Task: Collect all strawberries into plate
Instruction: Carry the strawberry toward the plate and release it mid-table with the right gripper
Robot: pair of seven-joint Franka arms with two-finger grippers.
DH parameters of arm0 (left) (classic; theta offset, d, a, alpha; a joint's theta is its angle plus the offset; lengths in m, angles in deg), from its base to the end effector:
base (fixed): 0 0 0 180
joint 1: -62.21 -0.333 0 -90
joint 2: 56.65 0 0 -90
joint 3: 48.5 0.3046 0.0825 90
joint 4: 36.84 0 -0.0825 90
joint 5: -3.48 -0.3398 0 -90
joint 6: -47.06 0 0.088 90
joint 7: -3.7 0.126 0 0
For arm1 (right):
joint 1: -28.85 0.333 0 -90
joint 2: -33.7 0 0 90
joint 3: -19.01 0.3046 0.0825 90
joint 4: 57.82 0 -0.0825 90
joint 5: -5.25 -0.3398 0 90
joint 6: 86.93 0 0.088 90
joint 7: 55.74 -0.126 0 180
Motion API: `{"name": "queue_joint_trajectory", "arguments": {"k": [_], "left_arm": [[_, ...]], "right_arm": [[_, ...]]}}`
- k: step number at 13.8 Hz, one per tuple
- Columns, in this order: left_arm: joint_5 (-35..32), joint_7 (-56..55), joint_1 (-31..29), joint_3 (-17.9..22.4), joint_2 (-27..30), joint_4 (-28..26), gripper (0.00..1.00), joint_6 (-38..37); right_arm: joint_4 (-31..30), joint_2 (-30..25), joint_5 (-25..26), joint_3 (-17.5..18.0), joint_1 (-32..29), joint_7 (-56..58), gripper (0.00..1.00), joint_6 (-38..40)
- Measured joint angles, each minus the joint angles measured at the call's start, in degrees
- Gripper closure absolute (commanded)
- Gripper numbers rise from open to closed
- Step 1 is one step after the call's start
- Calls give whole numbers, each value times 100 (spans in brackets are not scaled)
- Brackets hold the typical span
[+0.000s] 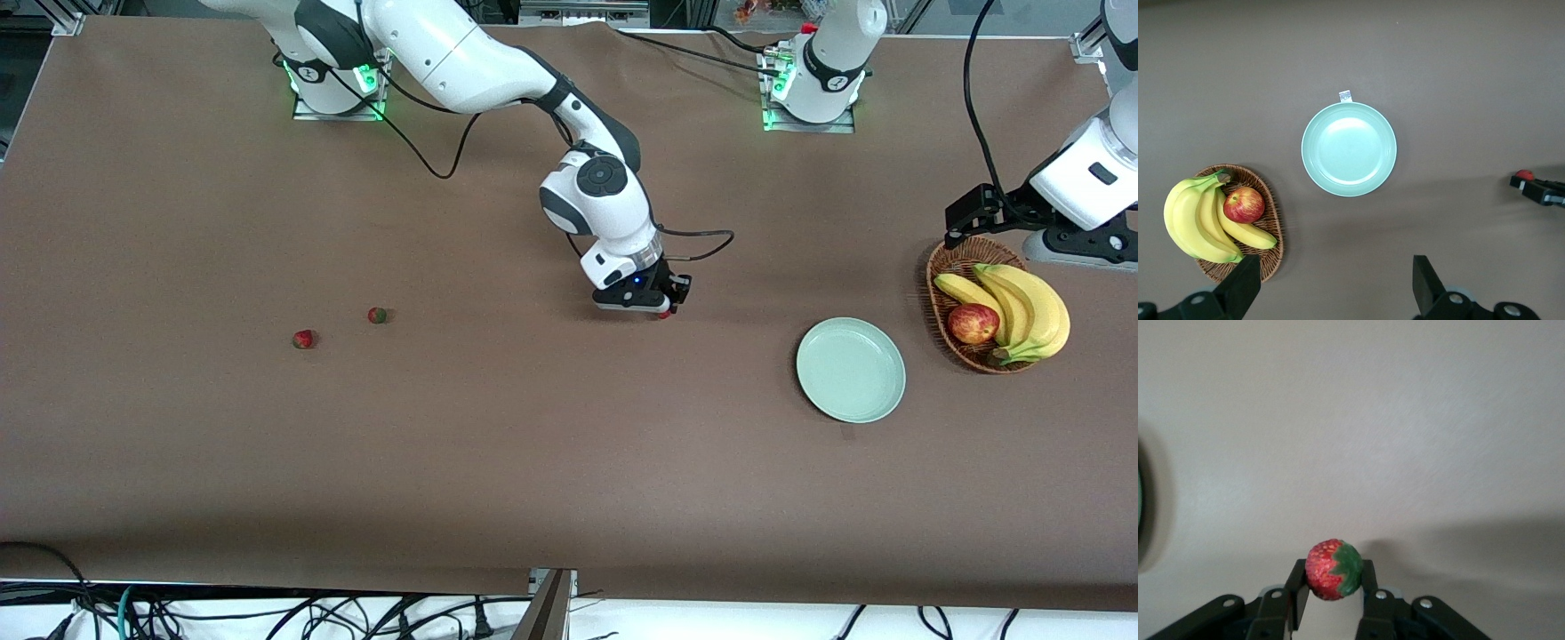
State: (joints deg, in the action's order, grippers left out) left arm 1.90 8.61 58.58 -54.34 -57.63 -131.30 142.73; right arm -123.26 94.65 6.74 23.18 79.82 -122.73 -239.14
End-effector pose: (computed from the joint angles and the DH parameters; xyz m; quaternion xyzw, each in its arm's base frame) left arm 0.5220 -0.0165 0.5605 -0.9979 0.0634 -0.0017 0.0129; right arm 0.4521 0.6148 0.1997 -0.9674 0.1160 -0.0926 0.2054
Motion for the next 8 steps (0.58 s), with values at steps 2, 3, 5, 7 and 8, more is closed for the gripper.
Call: {"name": "queue_joint_trajectory", "arguments": {"k": [2,3,5,7,8], "left_arm": [[0,0,0,0,0,0,0,0],[0,0,0,0,0,0,0,0],[0,0,0,0,0,0,0,0],[0,0,0,0,0,0,0,0],[0,0,0,0,0,0,0,0]], "right_arm": [[15,41,0,0,71,-65,47,-56],[16,45,0,0,80,-72,1,-59],[18,51,0,-13,79,-72,0,-62],[55,51,0,-65,76,-72,0,-65],[101,48,0,-113,69,-72,0,-62]]}}
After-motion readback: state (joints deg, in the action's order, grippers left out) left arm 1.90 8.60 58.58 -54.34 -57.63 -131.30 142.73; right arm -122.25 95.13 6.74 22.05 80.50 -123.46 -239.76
